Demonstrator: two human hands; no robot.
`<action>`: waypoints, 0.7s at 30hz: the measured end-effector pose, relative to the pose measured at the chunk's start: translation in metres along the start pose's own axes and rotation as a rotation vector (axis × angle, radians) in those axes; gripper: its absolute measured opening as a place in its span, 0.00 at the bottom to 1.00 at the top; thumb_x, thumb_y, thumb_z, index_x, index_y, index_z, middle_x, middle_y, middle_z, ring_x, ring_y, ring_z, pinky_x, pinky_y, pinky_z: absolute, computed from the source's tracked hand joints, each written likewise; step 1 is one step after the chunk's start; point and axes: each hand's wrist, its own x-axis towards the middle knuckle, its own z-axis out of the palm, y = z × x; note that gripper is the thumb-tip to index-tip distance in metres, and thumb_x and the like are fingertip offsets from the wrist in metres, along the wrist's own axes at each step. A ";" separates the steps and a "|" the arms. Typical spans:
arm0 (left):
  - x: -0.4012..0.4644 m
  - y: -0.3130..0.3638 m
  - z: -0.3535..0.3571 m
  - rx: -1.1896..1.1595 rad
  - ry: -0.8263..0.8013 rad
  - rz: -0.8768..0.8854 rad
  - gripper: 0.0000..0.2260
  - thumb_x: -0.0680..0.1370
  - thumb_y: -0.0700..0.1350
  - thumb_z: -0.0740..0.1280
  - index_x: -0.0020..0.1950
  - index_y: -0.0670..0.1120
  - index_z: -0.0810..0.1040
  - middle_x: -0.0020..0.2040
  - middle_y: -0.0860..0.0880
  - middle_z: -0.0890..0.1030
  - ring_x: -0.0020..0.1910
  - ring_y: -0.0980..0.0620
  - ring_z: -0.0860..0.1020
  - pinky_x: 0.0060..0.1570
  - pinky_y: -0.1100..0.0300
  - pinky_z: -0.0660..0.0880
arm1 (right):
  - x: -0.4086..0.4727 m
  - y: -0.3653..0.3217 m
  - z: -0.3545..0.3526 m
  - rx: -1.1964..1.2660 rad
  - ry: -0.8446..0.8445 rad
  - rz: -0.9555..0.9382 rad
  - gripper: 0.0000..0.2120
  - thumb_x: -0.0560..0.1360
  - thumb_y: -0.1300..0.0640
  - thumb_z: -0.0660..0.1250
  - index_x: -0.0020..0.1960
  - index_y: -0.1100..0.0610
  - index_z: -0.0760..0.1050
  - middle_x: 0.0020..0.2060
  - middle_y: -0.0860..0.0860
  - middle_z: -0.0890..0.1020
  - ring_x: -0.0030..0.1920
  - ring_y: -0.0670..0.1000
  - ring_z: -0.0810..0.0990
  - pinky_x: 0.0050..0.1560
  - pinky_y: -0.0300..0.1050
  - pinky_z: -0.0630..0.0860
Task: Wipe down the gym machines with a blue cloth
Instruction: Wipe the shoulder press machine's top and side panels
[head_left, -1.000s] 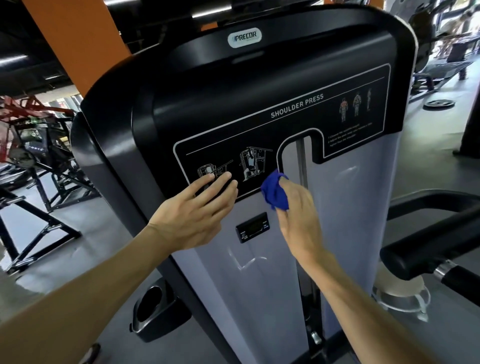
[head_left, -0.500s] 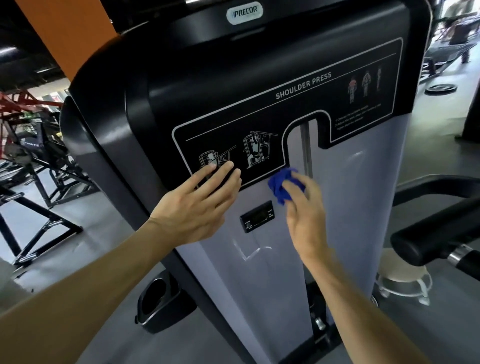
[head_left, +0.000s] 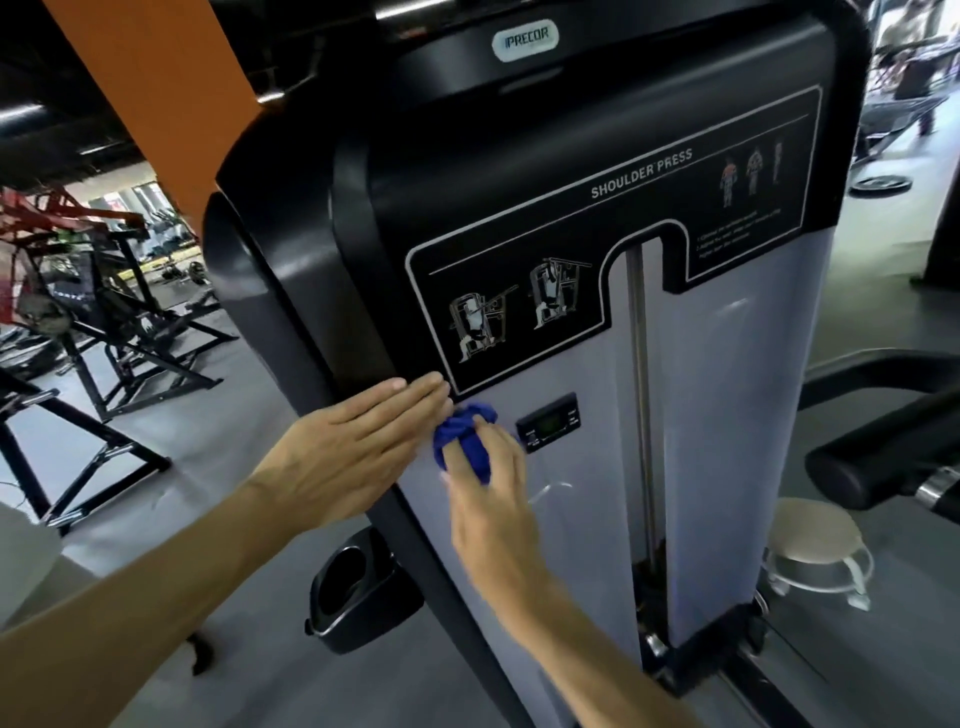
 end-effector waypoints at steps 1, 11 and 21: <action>-0.005 -0.003 -0.001 -0.009 -0.009 0.013 0.28 0.86 0.47 0.49 0.84 0.37 0.49 0.85 0.40 0.48 0.85 0.44 0.47 0.83 0.48 0.44 | 0.008 0.017 -0.005 0.028 0.022 0.013 0.19 0.77 0.62 0.72 0.67 0.53 0.76 0.69 0.59 0.72 0.67 0.58 0.74 0.63 0.49 0.78; -0.015 0.007 0.000 -0.042 -0.021 -0.013 0.34 0.84 0.47 0.53 0.84 0.36 0.42 0.85 0.39 0.40 0.84 0.43 0.40 0.83 0.47 0.42 | 0.027 -0.032 -0.003 0.032 0.175 0.407 0.21 0.84 0.55 0.56 0.73 0.63 0.72 0.74 0.63 0.62 0.73 0.56 0.67 0.74 0.34 0.59; -0.019 0.015 0.016 -0.100 0.053 -0.062 0.34 0.83 0.44 0.54 0.84 0.35 0.42 0.85 0.40 0.40 0.84 0.43 0.39 0.82 0.47 0.40 | 0.035 -0.035 -0.017 0.164 0.172 0.430 0.19 0.79 0.56 0.72 0.69 0.53 0.74 0.62 0.50 0.76 0.59 0.48 0.77 0.56 0.47 0.80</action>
